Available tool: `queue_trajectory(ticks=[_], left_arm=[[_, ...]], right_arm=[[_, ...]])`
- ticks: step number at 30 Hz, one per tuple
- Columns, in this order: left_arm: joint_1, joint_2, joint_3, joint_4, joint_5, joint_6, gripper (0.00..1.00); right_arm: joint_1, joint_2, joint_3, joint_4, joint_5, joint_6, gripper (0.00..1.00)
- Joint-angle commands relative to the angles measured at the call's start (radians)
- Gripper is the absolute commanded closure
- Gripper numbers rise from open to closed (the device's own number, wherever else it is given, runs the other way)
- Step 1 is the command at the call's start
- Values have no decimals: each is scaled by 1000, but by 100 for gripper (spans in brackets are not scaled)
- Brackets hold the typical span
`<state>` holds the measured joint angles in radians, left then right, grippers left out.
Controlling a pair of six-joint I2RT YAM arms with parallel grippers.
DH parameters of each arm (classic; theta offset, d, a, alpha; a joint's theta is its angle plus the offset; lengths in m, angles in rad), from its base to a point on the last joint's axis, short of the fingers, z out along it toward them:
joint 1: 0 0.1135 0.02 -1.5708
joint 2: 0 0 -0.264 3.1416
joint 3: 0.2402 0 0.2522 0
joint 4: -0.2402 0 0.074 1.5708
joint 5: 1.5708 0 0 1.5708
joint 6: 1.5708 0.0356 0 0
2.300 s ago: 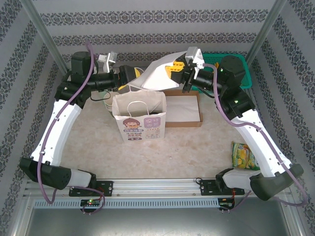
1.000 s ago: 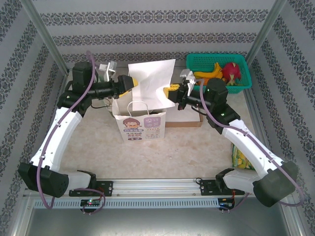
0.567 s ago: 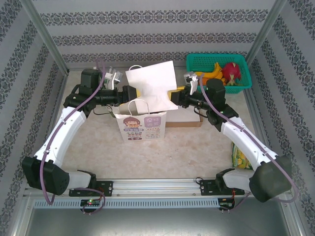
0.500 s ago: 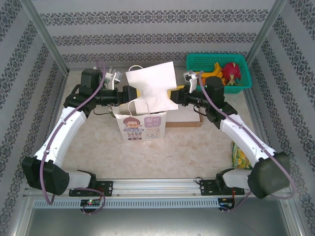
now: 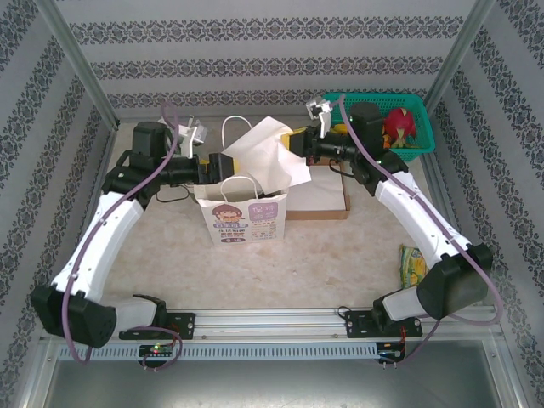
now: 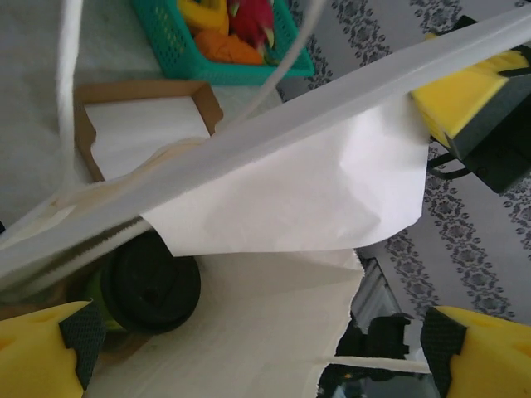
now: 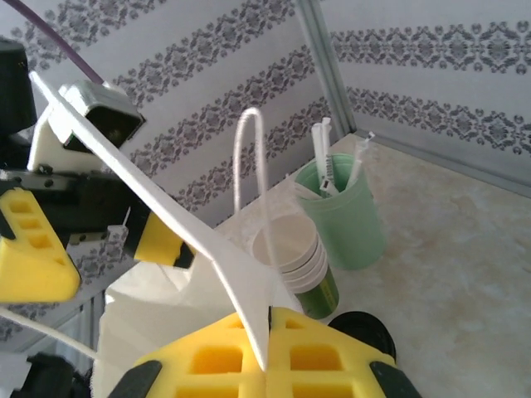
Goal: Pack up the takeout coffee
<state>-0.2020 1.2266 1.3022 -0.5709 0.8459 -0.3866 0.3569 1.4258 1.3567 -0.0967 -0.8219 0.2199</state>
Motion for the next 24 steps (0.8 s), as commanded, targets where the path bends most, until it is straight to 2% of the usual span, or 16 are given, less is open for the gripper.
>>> queue_trajectory(ticks=[1,4,8,12,16,24], left_arm=[[-7,-78,1,-10,-73,109,0],[-7,-115,12,-17,-194,129,0],[-8,-178,5,-20,-294,214,0],[-8,-273,-51,95,-375,273,1],[-7,-299,-66,126,-498,216,0],[-8,-282,5,-109,-962,-36,0]], right_arm=[[41,-5,140,-168,-59,-171,100],[94,39,254,-291,-6,-238,100],[157,85,327,-329,15,-277,100],[223,152,439,-414,83,-318,100],[278,238,544,-449,114,-213,100],[384,301,611,-555,469,-64,100]])
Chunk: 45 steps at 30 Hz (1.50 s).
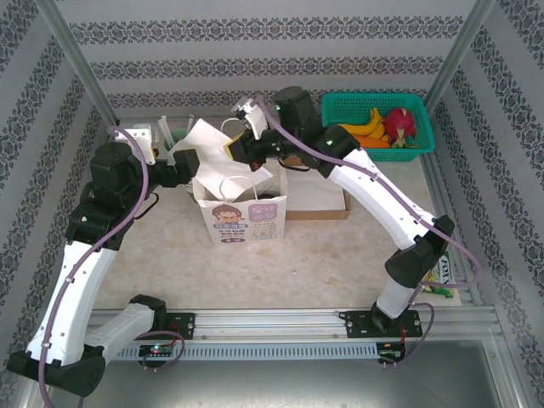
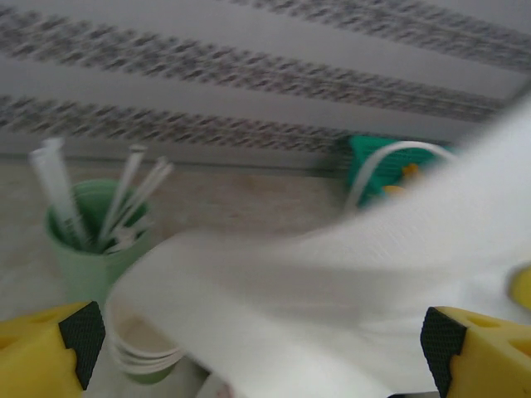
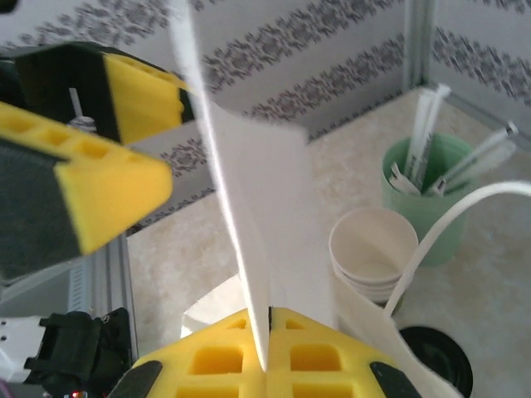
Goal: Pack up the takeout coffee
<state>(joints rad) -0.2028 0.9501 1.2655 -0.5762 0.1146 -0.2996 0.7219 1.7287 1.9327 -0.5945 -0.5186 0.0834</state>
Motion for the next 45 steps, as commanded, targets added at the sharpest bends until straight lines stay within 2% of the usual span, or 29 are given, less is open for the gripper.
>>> queue_trajectory(ticks=[1,6,12,17,23,27,33,36,41,45], left_arm=[[-7,0,43,-133,-280,-156,0],[-7,67,54,-240,-394,-231,0],[-7,156,68,-285,-379,-264,0],[-7,205,64,-268,-319,-271,0],[-7,214,60,-270,-318,-288,0],[-7,182,48,-262,-342,-284,0],[-7,172,14,-264,-382,-300,1],[-7,193,15,-281,-383,-306,0],[-7,218,15,-276,-363,-314,0],[-7,230,15,-264,-342,-311,0]], right_arm=[[25,0,33,-60,180,93,100],[51,22,46,-101,223,148,100],[67,41,65,-161,237,168,100],[75,58,7,-129,30,138,100],[56,93,-47,-143,-62,50,100],[32,131,-27,-183,-29,40,100],[65,200,4,-235,53,0,100],[72,222,2,-241,45,-5,100],[77,254,24,-290,107,-33,100],[77,241,43,-292,65,-61,97]])
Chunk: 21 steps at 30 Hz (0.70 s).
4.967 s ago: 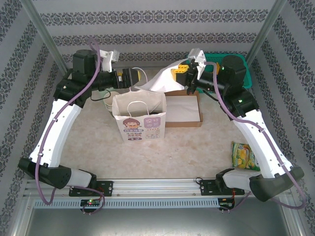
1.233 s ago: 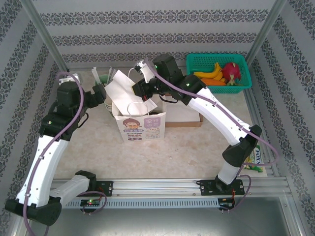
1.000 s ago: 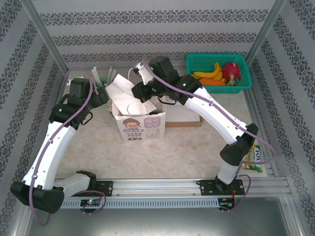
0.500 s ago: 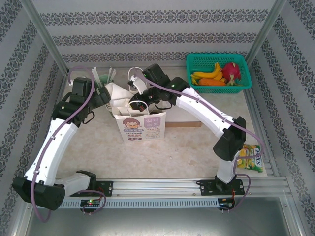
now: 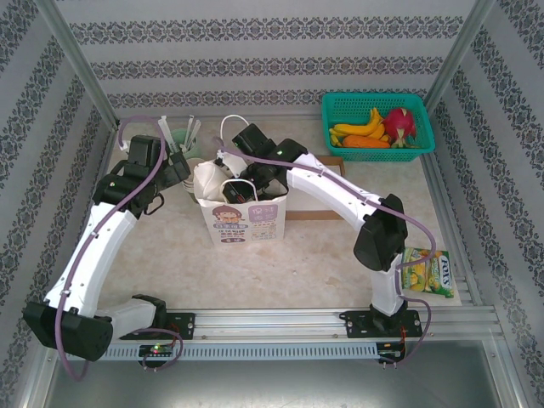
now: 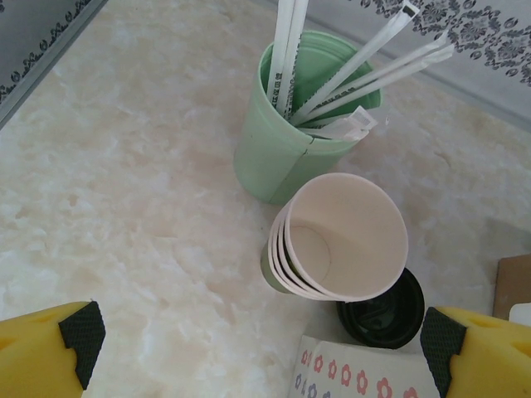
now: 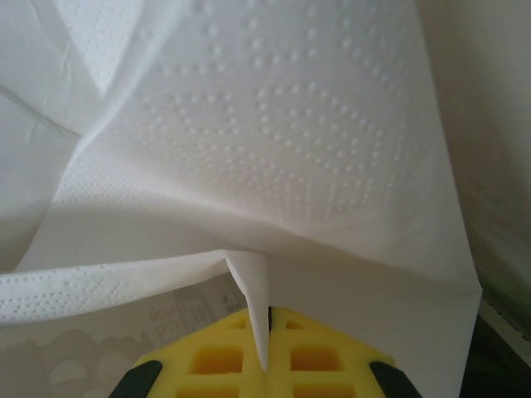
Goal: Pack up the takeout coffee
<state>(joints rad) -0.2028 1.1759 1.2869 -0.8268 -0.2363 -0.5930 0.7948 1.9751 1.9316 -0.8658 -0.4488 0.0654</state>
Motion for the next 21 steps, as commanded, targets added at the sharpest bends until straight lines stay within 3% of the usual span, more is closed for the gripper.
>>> queue_trajectory(ticks=[1,6,10,12,16,21], left_arm=[[-7,8,-6,-17,6,-19,0],[-7,13,-4,-45,-48,-41,1],[-5,14,-16,-48,-59,-65,0],[-4,17,-25,-51,-67,-79,0],[-5,28,-49,-46,-37,-105,0],[-7,48,-71,-15,67,-122,0]], right_arm=[[4,-16,47,-13,-9,-50,93],[2,-94,38,36,51,-81,71],[3,-130,-3,103,75,-106,66],[4,-114,-5,118,88,-86,70],[25,-44,13,97,146,-73,91],[35,0,10,86,162,-83,96]])
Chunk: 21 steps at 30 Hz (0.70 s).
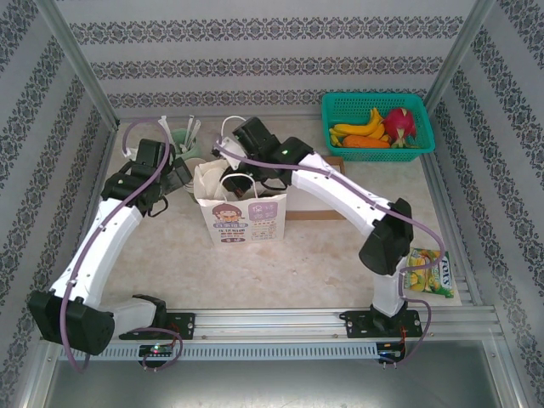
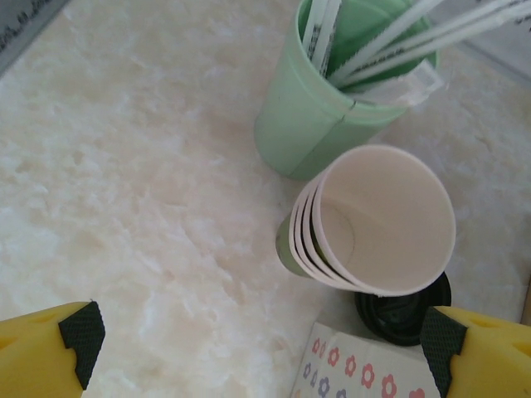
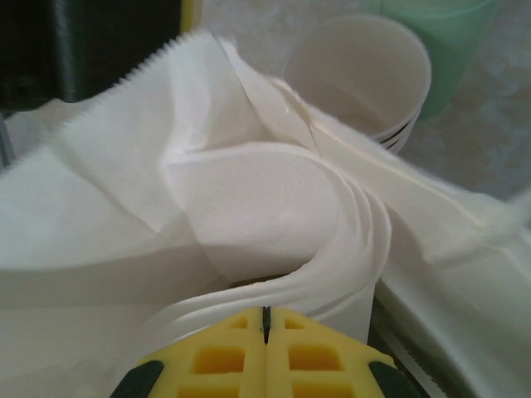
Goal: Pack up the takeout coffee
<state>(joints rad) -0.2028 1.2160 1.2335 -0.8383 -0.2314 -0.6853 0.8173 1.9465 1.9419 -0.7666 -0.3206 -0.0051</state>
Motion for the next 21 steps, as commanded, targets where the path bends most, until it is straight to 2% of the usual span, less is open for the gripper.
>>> queue_trajectory(ticks=[1,4,11,21], left_arm=[[-7,13,-21,9,84,-30,0],[-7,24,-22,37,119,-28,0],[-7,54,32,39,79,-7,0],[-8,68,60,63,132,2,0]], right_arm=[[13,35,1,-20,39,-17,96],[10,27,17,-44,41,-33,94],[-4,-90,-10,21,33,-41,86],[-39,-250,-167,195,91,22,81]])
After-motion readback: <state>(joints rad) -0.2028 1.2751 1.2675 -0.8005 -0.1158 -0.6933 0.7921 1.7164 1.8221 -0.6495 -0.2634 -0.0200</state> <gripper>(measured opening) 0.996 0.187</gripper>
